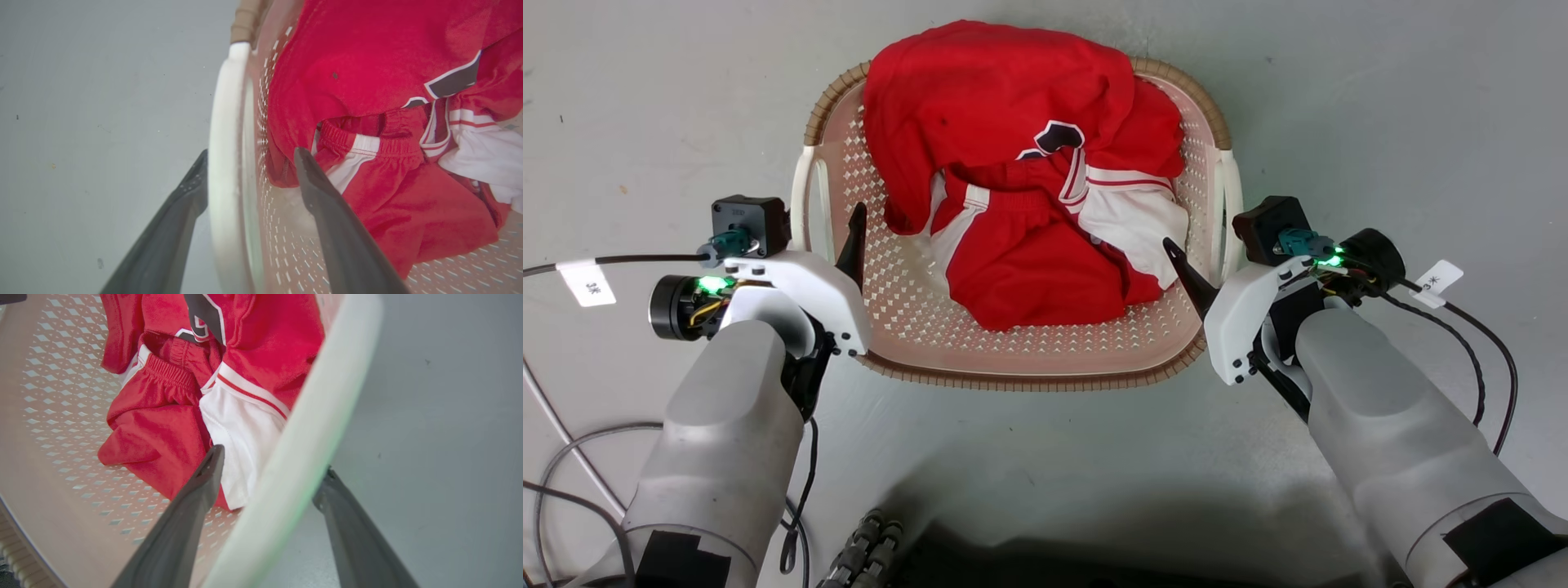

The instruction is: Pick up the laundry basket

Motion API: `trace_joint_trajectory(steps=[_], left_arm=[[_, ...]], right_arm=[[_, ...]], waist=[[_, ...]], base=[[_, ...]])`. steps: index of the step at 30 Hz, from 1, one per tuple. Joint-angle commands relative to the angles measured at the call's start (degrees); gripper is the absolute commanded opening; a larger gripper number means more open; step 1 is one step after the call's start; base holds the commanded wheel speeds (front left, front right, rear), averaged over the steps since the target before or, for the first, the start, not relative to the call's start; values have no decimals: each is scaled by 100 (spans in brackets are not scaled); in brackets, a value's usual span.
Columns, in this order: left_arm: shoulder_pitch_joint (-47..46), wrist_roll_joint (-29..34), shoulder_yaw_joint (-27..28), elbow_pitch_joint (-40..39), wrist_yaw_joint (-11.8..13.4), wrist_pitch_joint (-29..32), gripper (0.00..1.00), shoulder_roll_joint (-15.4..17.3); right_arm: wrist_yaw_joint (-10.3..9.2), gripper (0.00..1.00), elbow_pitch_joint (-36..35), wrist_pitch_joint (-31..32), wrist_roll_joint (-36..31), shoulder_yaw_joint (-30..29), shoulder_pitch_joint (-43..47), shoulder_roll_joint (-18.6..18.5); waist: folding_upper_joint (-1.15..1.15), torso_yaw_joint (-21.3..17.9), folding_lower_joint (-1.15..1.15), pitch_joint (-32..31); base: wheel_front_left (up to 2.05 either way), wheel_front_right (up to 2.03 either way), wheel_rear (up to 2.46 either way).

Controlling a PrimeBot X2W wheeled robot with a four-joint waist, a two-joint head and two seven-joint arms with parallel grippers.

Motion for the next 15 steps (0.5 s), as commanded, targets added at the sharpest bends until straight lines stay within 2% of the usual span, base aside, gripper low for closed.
trace_joint_trajectory(steps=[1,3,4,5,6,15], left_arm=[[-102,-64,-67,39,8,-16,100,-12],[-122,-95,-152,54,8,-16,100,-16],[-118,-124,-195,78,8,-16,48,-27],[-118,-158,-238,95,8,-16,21,-35],[-134,-176,-274,104,8,-16,2,-33],[-75,-444,-626,114,9,-15,0,-55]], right_arm=[[-12,100,61,25,-13,-21,-83,-39],[-12,100,78,35,-23,-29,-101,-39],[-12,33,92,38,-34,-38,-117,-39],[-12,0,107,45,-50,-39,-129,-40],[-12,0,115,53,-45,-40,-134,-40],[7,0,163,92,-85,-35,-70,-50]], waist=[[0,11,0,24],[0,22,0,38],[0,28,0,41],[0,34,0,40],[0,39,0,38],[0,70,0,-110]], base=[[0,0,0],[0,0,0],[0,0,0],[0,0,0],[0,0,0],[0,0,0]])
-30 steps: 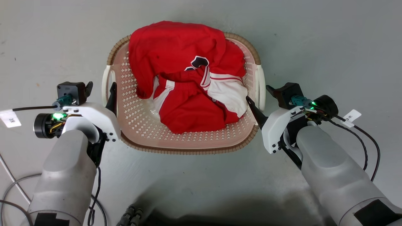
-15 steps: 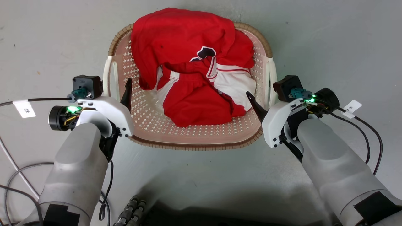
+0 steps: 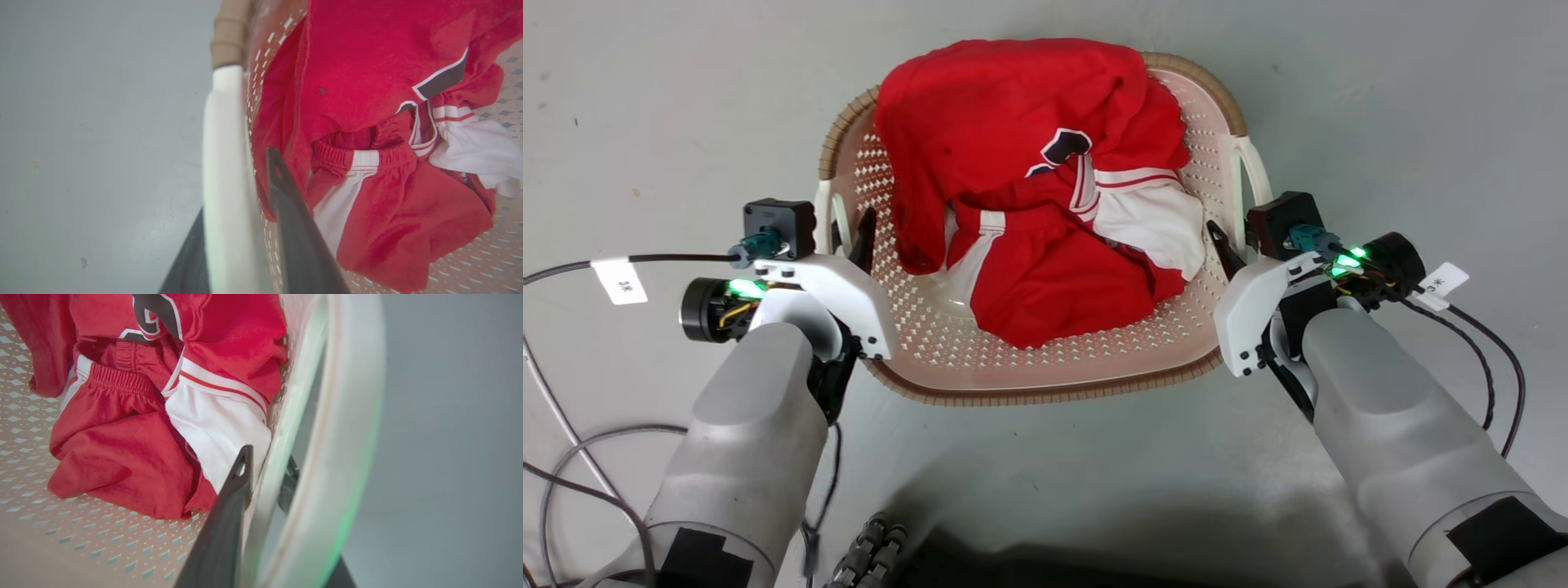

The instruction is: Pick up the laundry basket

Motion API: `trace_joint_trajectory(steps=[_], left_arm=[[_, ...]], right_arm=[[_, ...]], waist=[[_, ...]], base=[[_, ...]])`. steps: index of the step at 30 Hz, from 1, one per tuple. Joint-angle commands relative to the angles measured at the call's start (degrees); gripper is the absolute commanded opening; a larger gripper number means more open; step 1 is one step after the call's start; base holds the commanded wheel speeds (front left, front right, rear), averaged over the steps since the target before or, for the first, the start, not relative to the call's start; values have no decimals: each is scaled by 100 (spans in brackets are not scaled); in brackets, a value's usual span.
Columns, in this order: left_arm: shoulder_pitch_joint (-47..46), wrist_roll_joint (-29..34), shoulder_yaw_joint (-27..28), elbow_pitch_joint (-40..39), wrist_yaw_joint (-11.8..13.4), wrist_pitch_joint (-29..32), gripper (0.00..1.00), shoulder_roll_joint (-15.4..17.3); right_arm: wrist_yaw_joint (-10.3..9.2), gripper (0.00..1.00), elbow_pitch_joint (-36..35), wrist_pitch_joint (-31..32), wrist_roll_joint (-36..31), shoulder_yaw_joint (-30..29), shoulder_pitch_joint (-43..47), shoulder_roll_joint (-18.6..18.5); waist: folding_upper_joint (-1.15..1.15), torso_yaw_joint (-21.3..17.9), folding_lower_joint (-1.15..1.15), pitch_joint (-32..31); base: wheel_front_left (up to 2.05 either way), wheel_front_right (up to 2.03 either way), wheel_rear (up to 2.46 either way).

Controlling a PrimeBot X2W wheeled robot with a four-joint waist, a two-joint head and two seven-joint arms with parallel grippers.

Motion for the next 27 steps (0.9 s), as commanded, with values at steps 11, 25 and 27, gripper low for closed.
trace_joint_trajectory(steps=[11,25,27], left_arm=[[348,-498,-590,158,6,-13,0,-15],[921,-1391,-1486,252,3,211,0,121],[1009,-1510,-1611,256,3,314,0,106]], right_arm=[[30,0,-26,262,181,234,352,-45],[30,0,-138,628,919,737,1034,-42],[30,0,-131,699,1010,829,1125,-38]], waist=[[0,-149,0,-762],[0,-558,0,-2268],[0,-610,0,-2481]], base=[[0,0,0],[0,0,0],[0,0,0]])
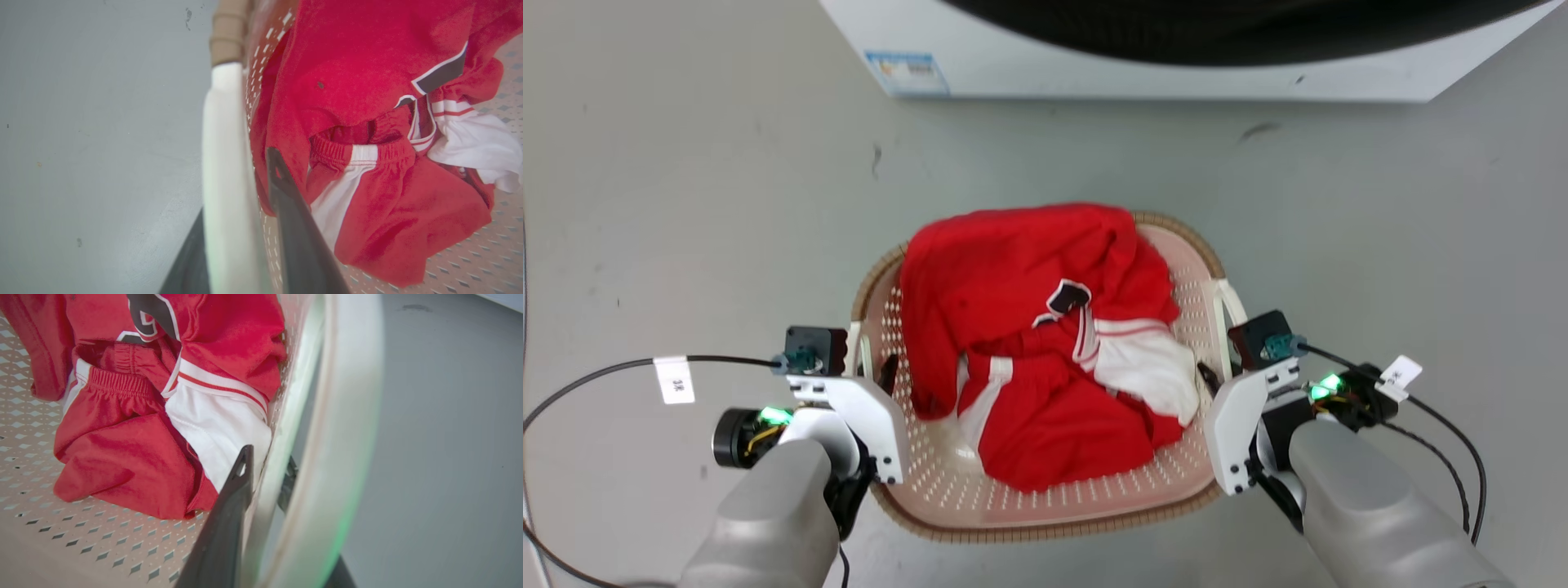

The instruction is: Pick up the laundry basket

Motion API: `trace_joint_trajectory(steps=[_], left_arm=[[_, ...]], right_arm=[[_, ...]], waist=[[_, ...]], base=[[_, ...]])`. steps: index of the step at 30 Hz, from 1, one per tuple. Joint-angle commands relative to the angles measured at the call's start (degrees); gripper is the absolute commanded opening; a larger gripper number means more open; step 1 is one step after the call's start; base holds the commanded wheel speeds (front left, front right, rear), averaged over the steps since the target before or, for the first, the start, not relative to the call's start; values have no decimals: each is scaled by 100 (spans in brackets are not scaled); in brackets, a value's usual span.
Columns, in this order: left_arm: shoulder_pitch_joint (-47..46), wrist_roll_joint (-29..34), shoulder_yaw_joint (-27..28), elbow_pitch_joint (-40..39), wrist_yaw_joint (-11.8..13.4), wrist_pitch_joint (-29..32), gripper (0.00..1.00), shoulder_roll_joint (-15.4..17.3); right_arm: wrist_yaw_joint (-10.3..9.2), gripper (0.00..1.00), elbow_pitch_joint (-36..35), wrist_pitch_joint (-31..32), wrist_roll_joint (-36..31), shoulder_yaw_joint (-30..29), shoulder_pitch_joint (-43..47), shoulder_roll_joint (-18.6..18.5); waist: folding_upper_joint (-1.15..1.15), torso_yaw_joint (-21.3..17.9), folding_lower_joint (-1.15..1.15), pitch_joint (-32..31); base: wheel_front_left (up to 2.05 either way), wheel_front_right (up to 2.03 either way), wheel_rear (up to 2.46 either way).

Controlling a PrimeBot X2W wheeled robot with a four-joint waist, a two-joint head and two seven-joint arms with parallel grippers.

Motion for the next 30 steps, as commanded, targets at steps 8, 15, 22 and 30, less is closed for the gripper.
trace_joint_trajectory(steps=[8,15,22,30], left_arm=[[362,-389,-547,-15,-12,549,0,25],[537,-709,-857,-69,-13,982,0,67],[792,-1108,-1176,-105,-13,1424,0,121],[892,-1448,-1460,-129,-22,1995,0,104]], right_arm=[[31,0,0,396,349,436,365,10],[31,0,72,693,544,697,539,10],[31,0,115,1029,850,1001,832,5],[27,0,233,1321,1058,1240,922,3]], waist=[[0,-349,0,-1133],[0,-505,0,-1698],[0,-646,0,-2442],[0,-657,0,-2937]], base=[[0,0,0],[0,0,0],[0,0,0],[0,0,0]])
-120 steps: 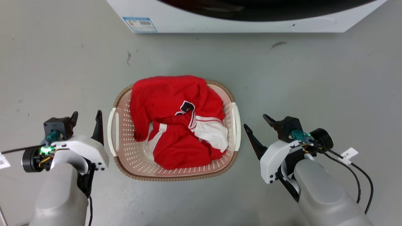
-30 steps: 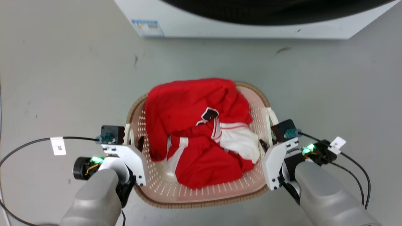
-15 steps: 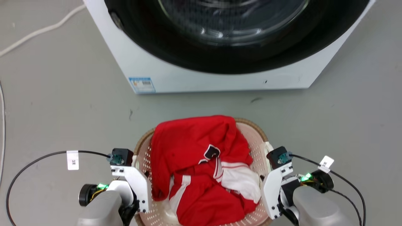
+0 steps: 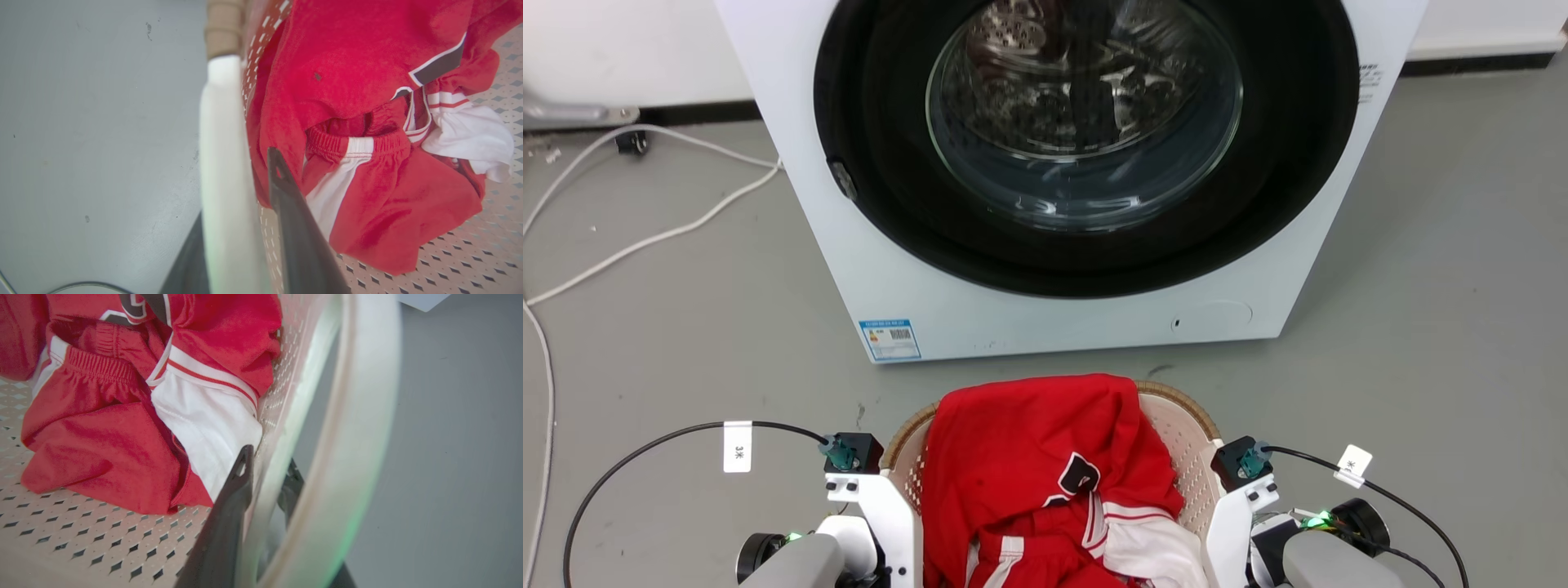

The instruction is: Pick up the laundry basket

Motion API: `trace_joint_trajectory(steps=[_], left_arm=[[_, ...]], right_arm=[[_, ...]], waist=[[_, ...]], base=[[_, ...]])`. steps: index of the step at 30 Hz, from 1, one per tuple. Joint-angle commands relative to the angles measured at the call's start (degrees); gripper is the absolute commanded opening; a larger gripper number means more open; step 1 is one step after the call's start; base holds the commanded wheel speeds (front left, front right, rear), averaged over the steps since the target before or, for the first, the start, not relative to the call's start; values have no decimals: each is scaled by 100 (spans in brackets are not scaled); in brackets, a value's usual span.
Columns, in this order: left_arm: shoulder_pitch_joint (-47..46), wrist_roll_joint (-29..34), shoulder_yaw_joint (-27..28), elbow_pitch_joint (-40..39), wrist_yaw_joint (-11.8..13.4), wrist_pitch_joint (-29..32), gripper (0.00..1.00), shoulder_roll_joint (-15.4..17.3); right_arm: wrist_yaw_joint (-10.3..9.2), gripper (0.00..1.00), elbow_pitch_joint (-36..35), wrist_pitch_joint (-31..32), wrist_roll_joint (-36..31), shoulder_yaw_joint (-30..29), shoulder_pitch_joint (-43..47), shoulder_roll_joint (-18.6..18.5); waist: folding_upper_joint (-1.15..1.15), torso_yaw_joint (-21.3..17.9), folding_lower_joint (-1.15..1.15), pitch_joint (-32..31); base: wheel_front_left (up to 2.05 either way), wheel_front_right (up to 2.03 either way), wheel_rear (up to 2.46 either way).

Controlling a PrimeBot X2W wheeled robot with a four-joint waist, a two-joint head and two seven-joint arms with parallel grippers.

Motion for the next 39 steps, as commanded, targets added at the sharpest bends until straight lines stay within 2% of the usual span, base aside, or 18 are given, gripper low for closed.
trace_joint_trajectory(steps=[1,17,39], left_arm=[[44,12,-66,-12,-42,51,0,21],[30,-421,-445,25,-55,440,0,-33],[58,-847,-753,104,-55,503,0,9]], right_arm=[[20,0,-17,-5,-13,50,-26,6],[20,0,35,435,469,390,-85,8],[19,0,130,447,862,800,-176,7]], waist=[[0,-13,1,-86],[0,18,1,-447],[0,2,1,-578]], base=[[0,0,0],[0,0,0],[0,0,0]])
